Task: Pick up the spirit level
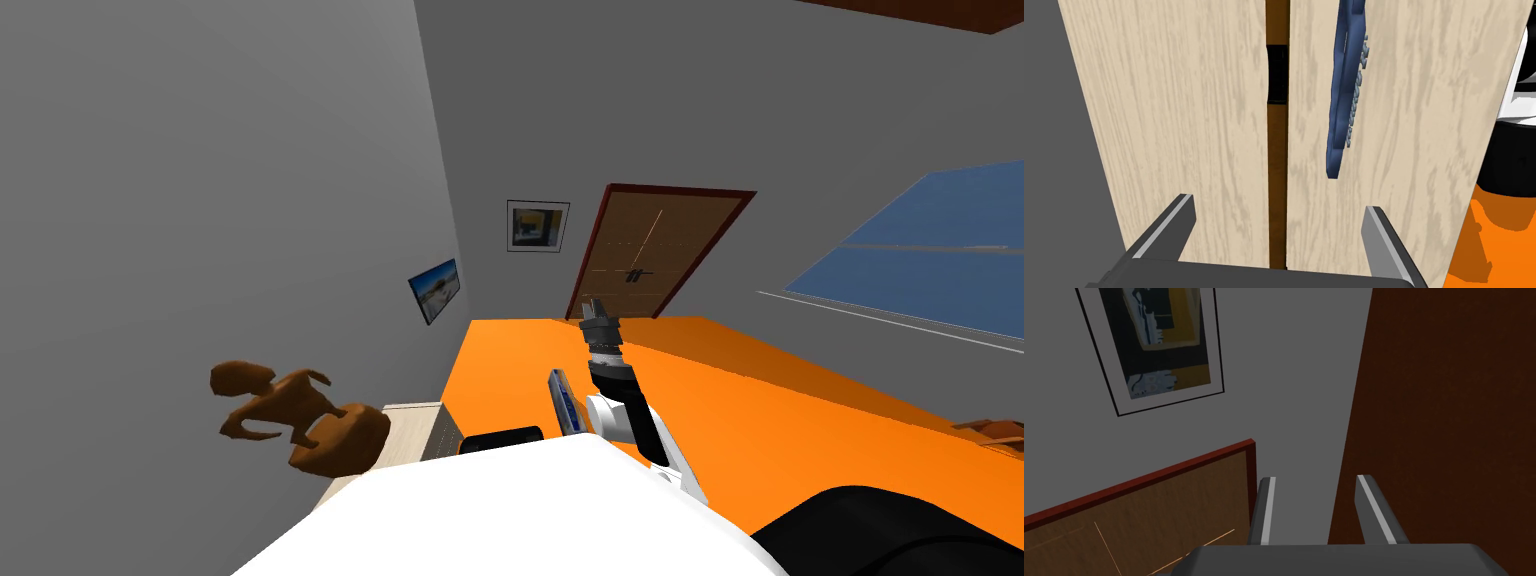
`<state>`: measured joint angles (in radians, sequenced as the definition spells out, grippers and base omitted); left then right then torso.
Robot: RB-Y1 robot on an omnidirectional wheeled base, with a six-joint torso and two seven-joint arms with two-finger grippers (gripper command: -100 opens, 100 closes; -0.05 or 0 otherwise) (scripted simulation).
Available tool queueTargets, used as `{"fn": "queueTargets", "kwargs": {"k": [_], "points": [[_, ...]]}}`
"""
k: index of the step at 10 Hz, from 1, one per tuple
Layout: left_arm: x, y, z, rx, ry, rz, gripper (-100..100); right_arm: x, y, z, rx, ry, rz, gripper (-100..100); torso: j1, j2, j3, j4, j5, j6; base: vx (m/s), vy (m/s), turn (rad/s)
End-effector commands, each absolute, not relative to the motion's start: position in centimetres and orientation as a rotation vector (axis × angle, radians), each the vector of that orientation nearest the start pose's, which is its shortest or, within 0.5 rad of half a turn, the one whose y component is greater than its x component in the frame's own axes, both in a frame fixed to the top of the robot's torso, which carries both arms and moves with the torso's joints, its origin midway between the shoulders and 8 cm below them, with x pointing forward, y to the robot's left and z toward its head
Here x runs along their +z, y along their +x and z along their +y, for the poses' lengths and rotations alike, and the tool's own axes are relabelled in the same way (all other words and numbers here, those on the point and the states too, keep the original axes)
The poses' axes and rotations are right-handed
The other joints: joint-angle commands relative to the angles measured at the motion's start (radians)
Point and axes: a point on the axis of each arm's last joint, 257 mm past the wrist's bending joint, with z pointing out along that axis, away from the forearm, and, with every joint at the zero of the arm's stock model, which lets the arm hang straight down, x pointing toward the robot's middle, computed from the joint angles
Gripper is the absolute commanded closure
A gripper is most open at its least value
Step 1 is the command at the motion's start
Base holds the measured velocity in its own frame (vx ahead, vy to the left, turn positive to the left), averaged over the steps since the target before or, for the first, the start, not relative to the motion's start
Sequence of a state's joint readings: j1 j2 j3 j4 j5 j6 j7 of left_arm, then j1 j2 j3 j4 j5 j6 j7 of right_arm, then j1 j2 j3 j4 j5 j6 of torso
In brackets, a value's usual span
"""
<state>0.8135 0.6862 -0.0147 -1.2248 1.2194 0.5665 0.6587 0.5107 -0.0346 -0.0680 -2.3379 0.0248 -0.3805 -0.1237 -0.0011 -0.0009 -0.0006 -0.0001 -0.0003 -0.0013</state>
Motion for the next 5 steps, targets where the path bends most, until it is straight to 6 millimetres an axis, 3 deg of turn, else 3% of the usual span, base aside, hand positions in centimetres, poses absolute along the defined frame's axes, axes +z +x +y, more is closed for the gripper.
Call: {"fn": "queueTargets", "kwargs": {"k": [1,2,5], "points": [[-55.62,-8.64,47.97,-0.088,-3.13,0.18,-100,2.53,34.8,-29.86,1.31,0.718,0.662,0,0.0,0.0,0.0,0.0,0.0,0.0,0.083,0.095,0.344],[-55.62,-8.64,47.97,-0.088,-3.128,0.206,-100,2.52,34.79,-29.87,1.309,0.718,0.662,0,0.004,-0.003,-0.002,-0.001,0.001,-0.001,0.065,-0.085,0.221],[-55.62,-8.64,47.97,-0.088,-3.126,0.228,-100,2.54,34.8,-29.86,1.31,0.718,0.662,0,0.0,0.0,0.0,0.0,0.0,0.0,-0.002,0.002,-0.006]]}}
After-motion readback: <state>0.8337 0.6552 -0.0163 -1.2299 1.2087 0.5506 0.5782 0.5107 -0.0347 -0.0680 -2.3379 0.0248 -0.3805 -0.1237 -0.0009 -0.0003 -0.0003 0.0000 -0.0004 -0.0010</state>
